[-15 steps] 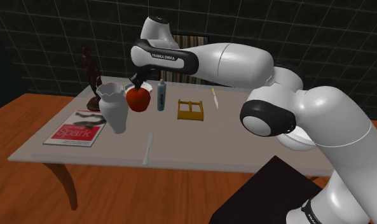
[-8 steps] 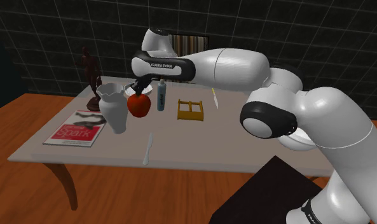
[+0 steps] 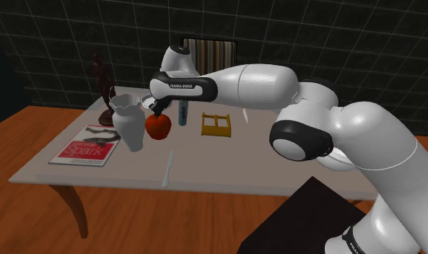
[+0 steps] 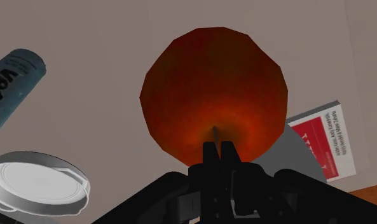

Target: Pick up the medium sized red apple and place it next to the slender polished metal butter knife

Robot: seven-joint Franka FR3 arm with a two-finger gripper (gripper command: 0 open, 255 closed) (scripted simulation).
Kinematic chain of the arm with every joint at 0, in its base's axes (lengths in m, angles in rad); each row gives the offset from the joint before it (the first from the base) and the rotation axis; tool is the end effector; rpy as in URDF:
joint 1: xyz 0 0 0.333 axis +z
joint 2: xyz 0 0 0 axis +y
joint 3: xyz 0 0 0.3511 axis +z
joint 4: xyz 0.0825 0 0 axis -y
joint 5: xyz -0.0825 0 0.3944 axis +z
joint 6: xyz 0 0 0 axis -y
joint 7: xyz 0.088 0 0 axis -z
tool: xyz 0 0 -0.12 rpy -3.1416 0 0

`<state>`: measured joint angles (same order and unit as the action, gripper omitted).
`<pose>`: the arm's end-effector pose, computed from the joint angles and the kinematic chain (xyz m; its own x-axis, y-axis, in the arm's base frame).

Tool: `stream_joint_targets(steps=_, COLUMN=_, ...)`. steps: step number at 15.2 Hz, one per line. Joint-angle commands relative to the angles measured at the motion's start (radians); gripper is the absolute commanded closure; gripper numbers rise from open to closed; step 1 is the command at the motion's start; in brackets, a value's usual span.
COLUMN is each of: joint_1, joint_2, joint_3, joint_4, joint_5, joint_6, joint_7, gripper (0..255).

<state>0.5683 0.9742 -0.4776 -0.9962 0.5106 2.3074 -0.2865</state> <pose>0.8162 0.2610 0.3451 0.8411 0.3473 0.4147 0.3713 -0.9282 0.0243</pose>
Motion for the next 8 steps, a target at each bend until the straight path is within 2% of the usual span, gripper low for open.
stream_joint_targets(steps=1, joint_1=0.003, joint_2=0.006, joint_3=0.004, joint_4=-0.016, joint_5=0.005, joint_6=0.022, joint_7=-0.005, gripper=255)
stream_joint_targets(steps=8, joint_1=0.0, joint_2=0.047, joint_3=0.02, joint_4=-0.035, joint_5=0.021, joint_6=0.082, joint_7=-0.02, gripper=255)
